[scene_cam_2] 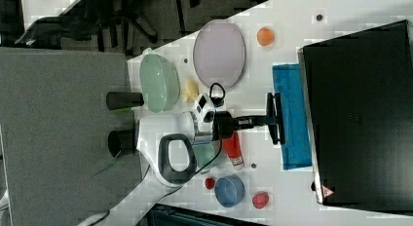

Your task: Flap open oven.

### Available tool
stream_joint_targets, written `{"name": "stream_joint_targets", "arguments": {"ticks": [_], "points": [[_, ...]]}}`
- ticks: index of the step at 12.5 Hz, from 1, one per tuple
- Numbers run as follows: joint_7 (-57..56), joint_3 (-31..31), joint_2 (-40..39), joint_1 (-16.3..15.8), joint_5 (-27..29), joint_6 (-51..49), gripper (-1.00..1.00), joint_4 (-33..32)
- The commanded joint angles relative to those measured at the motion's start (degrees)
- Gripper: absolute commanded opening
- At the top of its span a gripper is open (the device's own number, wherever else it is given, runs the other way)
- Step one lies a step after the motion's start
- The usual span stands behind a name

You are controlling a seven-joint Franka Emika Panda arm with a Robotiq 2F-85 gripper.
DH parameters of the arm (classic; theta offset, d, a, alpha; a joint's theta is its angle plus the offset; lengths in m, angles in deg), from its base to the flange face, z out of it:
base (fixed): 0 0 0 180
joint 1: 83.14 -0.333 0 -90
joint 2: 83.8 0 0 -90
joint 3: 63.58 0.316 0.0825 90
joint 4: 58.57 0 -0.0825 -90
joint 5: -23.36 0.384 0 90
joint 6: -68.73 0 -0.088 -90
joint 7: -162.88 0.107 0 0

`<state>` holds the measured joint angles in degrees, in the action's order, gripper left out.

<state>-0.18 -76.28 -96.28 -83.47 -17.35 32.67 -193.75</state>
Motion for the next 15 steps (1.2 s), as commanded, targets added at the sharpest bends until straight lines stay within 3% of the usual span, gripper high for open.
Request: {"name": "stream_joint_targets", "arguments": {"ticks": [1,4,7,10,11,15], "points": [[16.3,1.7,-4.9,-3.8,-6.3,-1.4,-0.65,0.8],[26.2,3.1,-10.4,-6.3,-11.5,-4.8,-0.65,3.4],[30.1,3.2,-14.3,-7.6,-11.5,-3.9,-0.65,5.3],[30.2,3.1,-12.7,-7.9,-10.5,-3.9,-0.65,6.4],[30.8,3.1,-10.9,-7.7,-7.2,-3.3,-0.65,7.1],[32.5,2.5,1.3,-7.1,19.2,-5.3,-0.65,9.4]]}}
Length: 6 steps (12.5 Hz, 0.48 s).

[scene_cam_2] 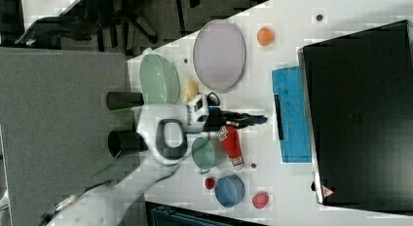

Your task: Flap open oven.

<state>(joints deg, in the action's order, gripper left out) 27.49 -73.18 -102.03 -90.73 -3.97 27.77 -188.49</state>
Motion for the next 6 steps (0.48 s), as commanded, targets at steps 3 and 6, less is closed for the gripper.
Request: {"name": "stream_joint_targets", "arguments": {"ticks": [3,6], "points": [[4.9,-1.3,16.2,0.3,21.0,-8.9,-0.65,7.6],[5.1,-1.3,23.6,0.3,25.0,-26.9,-0.65,14.7]]}}
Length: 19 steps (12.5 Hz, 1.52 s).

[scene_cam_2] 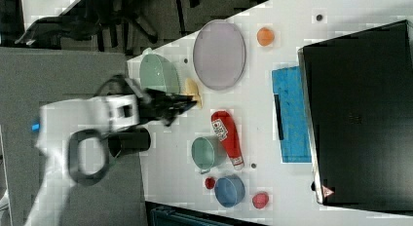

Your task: Flap open oven.

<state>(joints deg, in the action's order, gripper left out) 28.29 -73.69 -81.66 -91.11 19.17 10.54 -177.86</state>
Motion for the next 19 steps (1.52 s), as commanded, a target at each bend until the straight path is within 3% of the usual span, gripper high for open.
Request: {"name": "stream_joint_targets", "arguments": {"ticks": [1,4,6,19], "points": [[4.3,-0.8,4.7,0.6,1.8,-15.8,-0.65,7.3],[6.2,-1.0,6.5,0.7,1.8,-28.8,-0.65,14.4],[6.5,-0.8,6.7,0.6,1.8,-29.6,-0.65,17.0],[6.5,-0.8,6.2,0.6,1.8,-29.2,-0.65,16.8]]}}
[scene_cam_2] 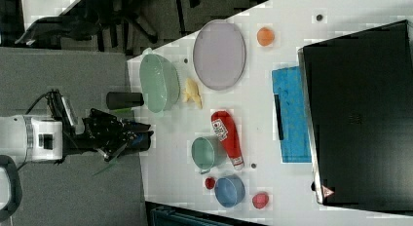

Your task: Flap open oven.

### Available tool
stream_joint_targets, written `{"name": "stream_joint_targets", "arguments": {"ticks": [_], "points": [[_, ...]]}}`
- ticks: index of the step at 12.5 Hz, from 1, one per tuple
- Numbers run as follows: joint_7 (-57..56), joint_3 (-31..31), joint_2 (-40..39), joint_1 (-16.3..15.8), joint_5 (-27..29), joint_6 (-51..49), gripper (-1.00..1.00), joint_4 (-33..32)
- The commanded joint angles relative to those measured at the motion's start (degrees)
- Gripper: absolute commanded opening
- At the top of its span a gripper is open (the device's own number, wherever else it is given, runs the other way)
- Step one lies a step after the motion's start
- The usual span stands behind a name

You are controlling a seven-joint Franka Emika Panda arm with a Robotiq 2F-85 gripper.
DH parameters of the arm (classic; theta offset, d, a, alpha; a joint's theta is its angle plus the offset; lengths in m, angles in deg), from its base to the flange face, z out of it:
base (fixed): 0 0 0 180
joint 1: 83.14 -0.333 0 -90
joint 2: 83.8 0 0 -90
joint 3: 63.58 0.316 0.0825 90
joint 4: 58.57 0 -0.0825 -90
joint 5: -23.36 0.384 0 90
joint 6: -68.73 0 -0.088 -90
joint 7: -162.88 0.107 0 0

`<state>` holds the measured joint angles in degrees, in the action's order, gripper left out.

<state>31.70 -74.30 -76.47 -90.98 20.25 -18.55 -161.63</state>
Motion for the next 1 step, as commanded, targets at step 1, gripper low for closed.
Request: {"name": "stream_joint_targets", "arguments": {"ticks": [1], "points": [[3.1,-0.2,1.0,0.5,0.7,-0.1,-0.65,0.6]]}}
